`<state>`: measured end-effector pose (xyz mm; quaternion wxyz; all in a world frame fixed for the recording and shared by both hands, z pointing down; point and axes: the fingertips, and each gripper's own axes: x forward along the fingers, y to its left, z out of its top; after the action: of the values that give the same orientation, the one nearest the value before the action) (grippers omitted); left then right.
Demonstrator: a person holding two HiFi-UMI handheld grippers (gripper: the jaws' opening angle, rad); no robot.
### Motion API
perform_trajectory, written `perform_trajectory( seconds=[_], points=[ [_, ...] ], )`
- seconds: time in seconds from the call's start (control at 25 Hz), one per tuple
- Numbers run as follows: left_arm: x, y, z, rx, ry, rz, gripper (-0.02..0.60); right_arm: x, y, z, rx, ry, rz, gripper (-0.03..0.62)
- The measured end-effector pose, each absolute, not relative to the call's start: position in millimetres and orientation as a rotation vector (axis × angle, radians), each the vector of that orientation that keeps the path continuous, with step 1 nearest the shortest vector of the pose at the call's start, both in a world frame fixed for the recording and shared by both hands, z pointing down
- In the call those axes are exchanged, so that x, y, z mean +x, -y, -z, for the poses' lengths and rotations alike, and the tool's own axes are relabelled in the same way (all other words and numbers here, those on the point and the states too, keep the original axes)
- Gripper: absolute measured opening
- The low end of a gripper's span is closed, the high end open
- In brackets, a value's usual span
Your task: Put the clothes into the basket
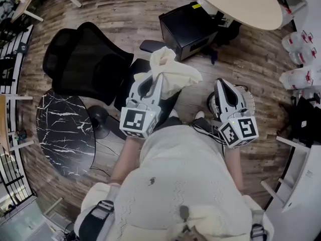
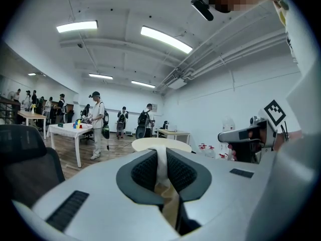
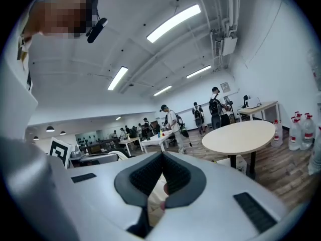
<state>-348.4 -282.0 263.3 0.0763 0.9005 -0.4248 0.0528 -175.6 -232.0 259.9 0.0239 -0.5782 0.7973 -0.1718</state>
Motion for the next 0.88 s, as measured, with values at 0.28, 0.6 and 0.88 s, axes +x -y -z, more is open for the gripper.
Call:
perform_trajectory(
  seconds=[0.28,0.6,0.88],
  points=[
    [-326,279,-258,2.737,1.217,-0.136,0.043,-144,225,-237,-1.828,-2.407,0.449,0.009],
    [-283,266,-252,2.786,1.162,-0.134,0.043,-93,192,-235,-1.914,-2.316,0.434,0.009],
    [-240,235,-244,2.775,1.14,-0.111,0.043,-42,149,-234,-1.983,-2.279,0.431,0.008]
  ],
)
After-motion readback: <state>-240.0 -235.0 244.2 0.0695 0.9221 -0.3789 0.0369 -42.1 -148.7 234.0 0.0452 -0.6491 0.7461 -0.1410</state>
